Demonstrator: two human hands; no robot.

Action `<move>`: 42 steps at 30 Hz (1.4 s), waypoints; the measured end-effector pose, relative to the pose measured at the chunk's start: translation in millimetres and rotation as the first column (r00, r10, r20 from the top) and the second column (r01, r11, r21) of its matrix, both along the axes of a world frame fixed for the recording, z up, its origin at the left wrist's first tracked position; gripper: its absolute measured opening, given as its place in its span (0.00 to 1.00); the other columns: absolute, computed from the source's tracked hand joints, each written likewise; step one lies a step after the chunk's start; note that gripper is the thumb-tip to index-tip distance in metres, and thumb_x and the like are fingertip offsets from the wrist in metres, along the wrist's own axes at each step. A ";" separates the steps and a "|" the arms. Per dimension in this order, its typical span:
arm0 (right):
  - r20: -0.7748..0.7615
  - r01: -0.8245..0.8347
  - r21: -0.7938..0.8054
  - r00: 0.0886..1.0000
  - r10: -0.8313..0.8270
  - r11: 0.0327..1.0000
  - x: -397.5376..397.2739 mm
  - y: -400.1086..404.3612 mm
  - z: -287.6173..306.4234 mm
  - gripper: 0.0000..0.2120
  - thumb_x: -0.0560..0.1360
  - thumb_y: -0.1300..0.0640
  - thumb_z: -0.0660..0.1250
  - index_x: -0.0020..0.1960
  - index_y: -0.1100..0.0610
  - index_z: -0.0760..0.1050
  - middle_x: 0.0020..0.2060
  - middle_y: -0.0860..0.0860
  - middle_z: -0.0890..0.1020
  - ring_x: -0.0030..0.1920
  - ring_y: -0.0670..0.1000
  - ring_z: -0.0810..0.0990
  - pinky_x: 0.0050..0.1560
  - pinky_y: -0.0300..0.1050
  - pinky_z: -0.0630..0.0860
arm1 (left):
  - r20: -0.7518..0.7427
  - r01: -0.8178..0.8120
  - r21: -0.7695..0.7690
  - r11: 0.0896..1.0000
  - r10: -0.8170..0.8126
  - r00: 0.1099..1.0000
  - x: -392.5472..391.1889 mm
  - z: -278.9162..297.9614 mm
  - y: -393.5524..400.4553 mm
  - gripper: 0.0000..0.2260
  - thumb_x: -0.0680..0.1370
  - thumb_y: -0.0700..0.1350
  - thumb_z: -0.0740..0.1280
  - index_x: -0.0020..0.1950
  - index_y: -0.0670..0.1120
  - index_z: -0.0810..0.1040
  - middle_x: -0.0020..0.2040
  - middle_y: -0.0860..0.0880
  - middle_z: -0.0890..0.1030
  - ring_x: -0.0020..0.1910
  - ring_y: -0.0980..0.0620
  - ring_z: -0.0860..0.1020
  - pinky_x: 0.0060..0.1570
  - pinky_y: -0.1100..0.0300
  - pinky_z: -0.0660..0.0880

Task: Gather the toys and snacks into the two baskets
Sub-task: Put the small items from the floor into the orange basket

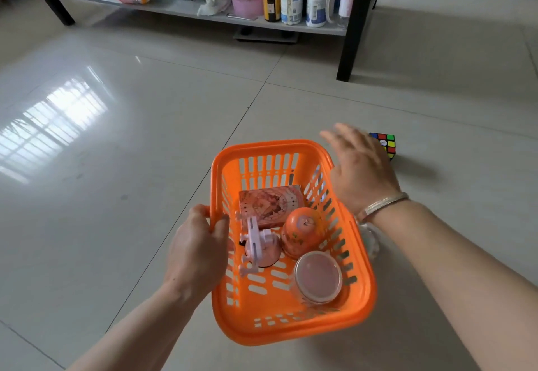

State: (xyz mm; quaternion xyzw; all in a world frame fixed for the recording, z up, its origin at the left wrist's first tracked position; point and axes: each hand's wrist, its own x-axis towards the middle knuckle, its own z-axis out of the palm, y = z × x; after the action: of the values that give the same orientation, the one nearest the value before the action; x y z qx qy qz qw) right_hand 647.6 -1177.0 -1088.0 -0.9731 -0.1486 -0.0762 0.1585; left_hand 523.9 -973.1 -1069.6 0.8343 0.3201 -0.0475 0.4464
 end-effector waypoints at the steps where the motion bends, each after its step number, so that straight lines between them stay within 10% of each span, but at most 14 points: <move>1: -0.032 0.060 -0.045 0.998 -0.061 0.997 9.6 -9.1 -9.9 0.28 0.73 0.58 0.56 0.73 0.53 0.63 0.73 0.57 0.63 0.72 0.58 0.60 0.72 0.55 0.57 | -0.010 -0.006 -0.002 1.000 0.006 1.000 0.4 -1.3 -1.9 0.07 0.82 0.53 0.60 0.56 0.51 0.70 0.47 0.50 0.81 0.42 0.46 0.84 0.47 0.42 0.82; 17: -0.330 0.198 -0.385 0.883 -0.335 0.901 111.4 -88.4 -114.5 0.38 0.76 0.59 0.57 0.76 0.48 0.37 0.76 0.53 0.37 0.76 0.56 0.40 0.73 0.58 0.44 | -0.065 -0.101 0.015 0.995 0.102 0.993 7.6 -9.6 -36.0 0.08 0.82 0.52 0.59 0.58 0.51 0.69 0.47 0.49 0.80 0.41 0.47 0.83 0.45 0.44 0.82; 21: -0.320 0.191 -0.431 0.881 -0.348 0.882 120.3 -97.8 -119.3 0.36 0.75 0.61 0.55 0.76 0.50 0.40 0.76 0.56 0.41 0.76 0.56 0.43 0.72 0.56 0.50 | -0.071 -0.116 0.025 0.993 0.117 0.991 7.7 -5.7 -39.6 0.08 0.81 0.52 0.59 0.58 0.50 0.69 0.49 0.47 0.81 0.43 0.44 0.83 0.48 0.40 0.82; 25: -0.138 0.211 -0.452 0.943 -0.302 0.867 121.5 -101.8 -115.5 0.29 0.70 0.63 0.62 0.68 0.52 0.59 0.67 0.56 0.66 0.65 0.59 0.62 0.60 0.52 0.65 | -0.074 -0.137 0.017 0.990 0.138 0.988 7.6 -4.4 -38.5 0.08 0.82 0.52 0.59 0.58 0.51 0.68 0.48 0.49 0.81 0.42 0.46 0.83 0.43 0.46 0.82; 34: -0.121 0.314 0.105 0.946 -0.302 0.944 87.7 -84.8 -87.3 0.27 0.70 0.61 0.71 0.67 0.56 0.66 0.60 0.61 0.69 0.60 0.64 0.67 0.55 0.57 0.71 | -0.063 -0.110 0.044 0.993 0.113 0.992 7.4 -3.8 -37.2 0.08 0.82 0.52 0.59 0.59 0.52 0.67 0.51 0.48 0.78 0.45 0.44 0.82 0.47 0.43 0.81; 39: 0.229 -0.082 0.483 0.973 -0.035 0.872 30.6 -42.2 2.5 0.28 0.68 0.59 0.71 0.66 0.55 0.67 0.60 0.56 0.72 0.60 0.56 0.72 0.55 0.46 0.72 | -0.048 -0.082 0.017 0.996 0.083 0.995 5.6 -11.8 -27.0 0.08 0.82 0.52 0.59 0.58 0.51 0.68 0.44 0.52 0.79 0.39 0.49 0.82 0.41 0.48 0.82; 42: 0.096 -0.358 0.499 0.928 0.360 0.789 -25.1 -14.0 47.2 0.29 0.65 0.55 0.72 0.64 0.50 0.67 0.58 0.49 0.75 0.57 0.49 0.75 0.54 0.44 0.76 | -0.034 -0.063 -0.011 0.998 0.063 0.997 4.7 -12.8 -19.4 0.07 0.82 0.51 0.60 0.57 0.50 0.68 0.40 0.56 0.78 0.36 0.52 0.82 0.36 0.54 0.80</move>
State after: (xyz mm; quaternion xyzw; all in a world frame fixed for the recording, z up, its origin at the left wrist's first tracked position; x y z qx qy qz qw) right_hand 622.5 -1191.0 -1040.9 -0.8507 -0.3046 -0.0789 0.4211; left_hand 528.6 -992.5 -1082.4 0.8200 0.3534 -0.0494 0.4475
